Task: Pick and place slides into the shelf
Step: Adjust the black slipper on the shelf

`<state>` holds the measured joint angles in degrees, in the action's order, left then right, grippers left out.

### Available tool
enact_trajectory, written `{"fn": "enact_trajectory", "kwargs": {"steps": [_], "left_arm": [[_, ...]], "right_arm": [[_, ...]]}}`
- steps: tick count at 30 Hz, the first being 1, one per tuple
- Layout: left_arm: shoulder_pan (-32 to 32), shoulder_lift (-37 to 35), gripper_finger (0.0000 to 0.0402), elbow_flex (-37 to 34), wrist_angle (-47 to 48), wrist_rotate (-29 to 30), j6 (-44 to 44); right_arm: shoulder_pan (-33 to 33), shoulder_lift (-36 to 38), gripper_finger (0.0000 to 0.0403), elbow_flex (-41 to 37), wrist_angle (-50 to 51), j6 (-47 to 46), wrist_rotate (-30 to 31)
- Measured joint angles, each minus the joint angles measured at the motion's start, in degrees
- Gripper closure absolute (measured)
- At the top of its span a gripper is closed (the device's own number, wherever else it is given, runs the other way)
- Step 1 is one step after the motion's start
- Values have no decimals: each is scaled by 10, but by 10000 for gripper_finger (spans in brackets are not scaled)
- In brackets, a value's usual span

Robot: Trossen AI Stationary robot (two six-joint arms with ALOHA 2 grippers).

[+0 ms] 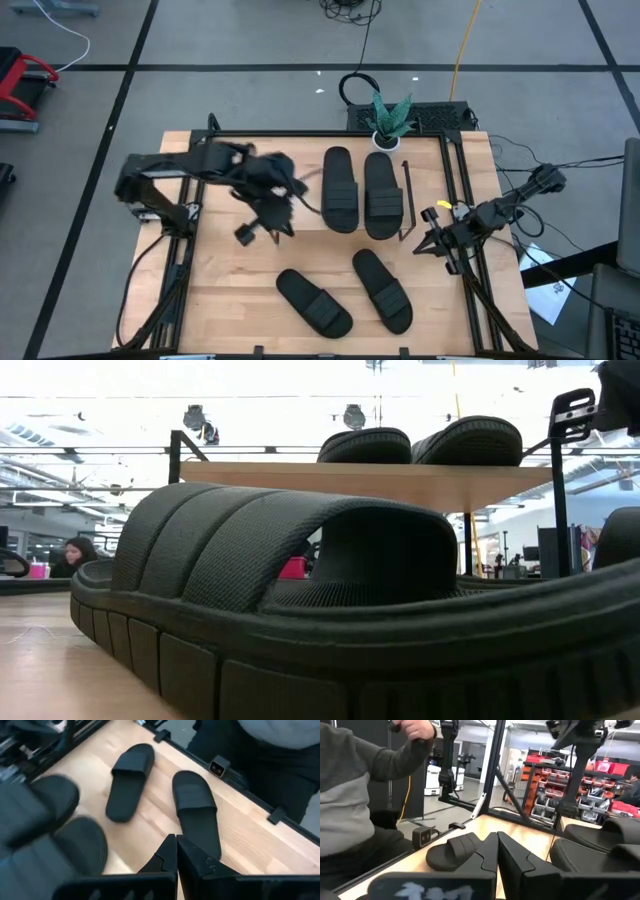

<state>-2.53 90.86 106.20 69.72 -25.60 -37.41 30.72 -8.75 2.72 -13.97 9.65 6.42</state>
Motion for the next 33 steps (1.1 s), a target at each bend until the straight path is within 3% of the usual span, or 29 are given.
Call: {"fn": "enact_trajectory", "kwargs": {"steps": [4,7,11,15,18,23,31,33], "left_arm": [[19,-73,402,-89,-18,-36,-6],[33,-140,402,-208,-138,-62,10],[29,-221,402,-418,-458,-67,61],[14,-259,401,-605,-813,6,140],[7,-281,401,-696,-951,65,191],[27,-337,401,-797,-1018,138,258],[61,-405,401,-877,-1007,140,328],[65,-407,401,-885,-1007,138,359]], "right_arm": [[0,-15,403,0,-35,-3,11],[0,-25,403,0,-48,0,11],[0,-38,403,0,-58,3,11],[0,-57,403,0,-91,5,11],[0,-74,403,0,-136,-3,16],[0,-124,403,19,-144,5,56],[0,-254,403,112,-123,-4,14],[-3,-295,403,129,-124,-11,33]]}}
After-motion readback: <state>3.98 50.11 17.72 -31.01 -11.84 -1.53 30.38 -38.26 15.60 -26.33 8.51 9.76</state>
